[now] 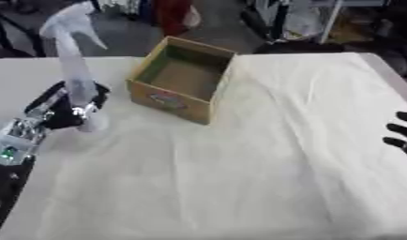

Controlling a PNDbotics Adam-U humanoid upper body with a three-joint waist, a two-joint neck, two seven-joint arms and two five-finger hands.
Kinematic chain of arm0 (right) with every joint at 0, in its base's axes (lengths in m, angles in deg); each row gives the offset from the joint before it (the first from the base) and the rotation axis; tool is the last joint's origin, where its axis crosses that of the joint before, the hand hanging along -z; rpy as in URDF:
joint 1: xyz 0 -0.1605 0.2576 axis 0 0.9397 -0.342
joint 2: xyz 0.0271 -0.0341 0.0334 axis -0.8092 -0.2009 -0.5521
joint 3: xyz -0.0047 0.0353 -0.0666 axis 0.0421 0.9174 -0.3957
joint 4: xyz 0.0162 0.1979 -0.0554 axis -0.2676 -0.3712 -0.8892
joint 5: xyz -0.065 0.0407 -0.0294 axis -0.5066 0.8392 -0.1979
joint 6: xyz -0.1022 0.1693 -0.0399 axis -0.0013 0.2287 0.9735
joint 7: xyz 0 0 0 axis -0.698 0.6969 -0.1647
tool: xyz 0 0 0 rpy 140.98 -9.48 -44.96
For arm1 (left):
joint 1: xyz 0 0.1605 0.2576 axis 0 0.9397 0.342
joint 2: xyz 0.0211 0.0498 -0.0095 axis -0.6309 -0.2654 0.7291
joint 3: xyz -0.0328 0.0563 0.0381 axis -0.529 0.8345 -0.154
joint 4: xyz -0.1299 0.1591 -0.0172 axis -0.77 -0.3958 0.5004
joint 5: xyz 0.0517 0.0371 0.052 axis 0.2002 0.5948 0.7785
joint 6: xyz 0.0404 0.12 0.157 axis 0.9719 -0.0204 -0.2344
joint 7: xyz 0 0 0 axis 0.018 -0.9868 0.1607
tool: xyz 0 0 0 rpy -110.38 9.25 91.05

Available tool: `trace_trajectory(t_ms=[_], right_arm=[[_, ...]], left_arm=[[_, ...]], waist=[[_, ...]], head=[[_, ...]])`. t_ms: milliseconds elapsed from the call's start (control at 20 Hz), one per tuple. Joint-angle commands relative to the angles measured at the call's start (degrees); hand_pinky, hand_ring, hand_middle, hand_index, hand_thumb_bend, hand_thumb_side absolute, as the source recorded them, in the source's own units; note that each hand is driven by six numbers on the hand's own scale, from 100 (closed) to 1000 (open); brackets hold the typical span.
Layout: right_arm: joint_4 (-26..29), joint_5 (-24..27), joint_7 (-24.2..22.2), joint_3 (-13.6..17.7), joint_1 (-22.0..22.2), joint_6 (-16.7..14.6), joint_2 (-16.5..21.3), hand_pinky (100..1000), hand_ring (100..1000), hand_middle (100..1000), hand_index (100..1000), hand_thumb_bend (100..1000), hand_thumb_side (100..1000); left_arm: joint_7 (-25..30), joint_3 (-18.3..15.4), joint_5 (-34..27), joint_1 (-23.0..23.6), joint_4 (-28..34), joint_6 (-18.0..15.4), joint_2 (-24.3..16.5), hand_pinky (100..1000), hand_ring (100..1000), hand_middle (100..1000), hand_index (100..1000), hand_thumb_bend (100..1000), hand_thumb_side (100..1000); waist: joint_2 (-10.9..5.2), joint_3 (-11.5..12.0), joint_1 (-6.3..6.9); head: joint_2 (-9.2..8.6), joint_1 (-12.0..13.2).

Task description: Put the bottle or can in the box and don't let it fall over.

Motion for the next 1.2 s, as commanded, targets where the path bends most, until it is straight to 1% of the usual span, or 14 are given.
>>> trace_trajectory(t_ms=[50,200,350,600,650,700,750,850,900,950,1000,1050,1100,1200], right_arm=[[0.5,0.5,-0.6,-0.6,-0.9,-0.1,0.4,772,845,867,828,100,547],[0.5,0.9,-1.5,-1.5,-1.6,0.1,0.0,772,845,867,828,100,552],[0.6,1.4,-2.8,-2.9,-2.9,0.3,-0.7,772,845,867,828,100,551],[1.3,2.6,-4.8,-4.9,-5.9,1.2,-1.9,773,845,867,828,100,551],[1.5,2.9,-5.1,-5.2,-6.4,1.4,-2.2,774,845,867,828,100,552],[1.6,3.1,-5.3,-5.5,-6.9,1.7,-2.4,774,845,867,828,100,552],[1.8,3.2,-5.5,-5.8,-7.3,2.0,-2.6,774,845,867,828,100,553],[2.1,3.3,-5.9,-6.1,-7.9,2.4,-3.0,774,845,867,828,100,555],[2.3,3.3,-6.0,-6.3,-8.2,2.6,-3.2,774,845,867,828,100,555],[2.4,3.4,-6.1,-6.4,-8.5,2.8,-3.4,775,845,867,828,100,554],[2.6,3.4,-6.3,-6.6,-8.7,2.9,-3.6,775,845,867,828,100,554],[2.7,3.5,-6.4,-6.7,-8.9,3.0,-3.7,775,845,867,828,100,554],[2.8,3.5,-6.5,-6.8,-9.0,3.2,-3.7,775,845,867,828,100,555],[2.9,3.4,-6.6,-6.8,-9.0,3.3,-3.8,775,845,867,828,100,555]], left_arm=[[-1.9,-0.9,-1.3,-4.1,-1.2,0.7,-2.0,181,761,292,522,100,650],[-3.8,-1.2,0.0,-8.2,-5.3,-0.3,-1.9,204,769,315,539,100,657],[-5.7,-1.8,3.2,-12.6,-9.6,-2.9,-1.4,233,775,338,560,100,667],[-8.9,-2.8,8.6,-16.2,-13.0,-6.8,0.2,303,816,398,618,100,653],[-9.8,-2.9,10.1,-16.4,-13.7,-7.3,0.7,360,855,448,664,100,633],[-10.7,-3.0,11.8,-16.5,-14.1,-7.9,1.2,376,865,460,675,100,628],[-11.7,-3.1,13.7,-16.4,-14.5,-8.6,1.7,463,912,524,733,100,601],[-14.5,-3.4,18.4,-16.2,-14.9,-10.4,2.3,546,957,603,788,100,529],[-16.7,-3.7,21.4,-16.2,-15.1,-11.1,2.5,570,972,629,804,100,528],[-19.4,-4.2,24.5,-16.1,-15.3,-11.3,2.5,672,1000,748,877,100,622],[-22.5,-4.5,27.8,-16.0,-15.5,-11.0,2.6,683,1000,761,887,100,639],[-25.4,-4.6,30.8,-15.9,-15.7,-10.5,2.6,728,1000,845,959,100,812],[-28.1,-4.6,33.7,-15.8,-15.8,-9.6,2.6,759,1000,891,990,120,878],[-32.5,-4.5,38.1,-15.7,-15.7,-8.3,2.8,838,1000,963,1000,212,968]], waist=[[-0.34,-0.8,-0.07],[0.22,-2.4,-0.29],[1.13,-4.9,-0.39],[2.80,-9.4,-0.05],[3.10,-10.3,0.10],[3.31,-11.0,0.25],[3.52,-11.6,0.44],[3.82,-12.4,0.75],[3.98,-12.7,0.87],[4.11,-13.1,0.98],[4.19,-13.3,1.05],[4.23,-13.5,1.15],[4.26,-13.6,1.25],[4.26,-13.6,1.38]], head=[[-1.13,1.2],[-1.97,3.1],[-3.12,6.3],[-5.32,11.5],[-5.67,12.4],[-5.94,13.1],[-6.27,13.9],[-6.76,14.8],[-6.90,15.2],[-6.97,15.5],[-7.01,15.6],[-7.04,15.5],[-7.11,15.3],[-7.23,14.9]])
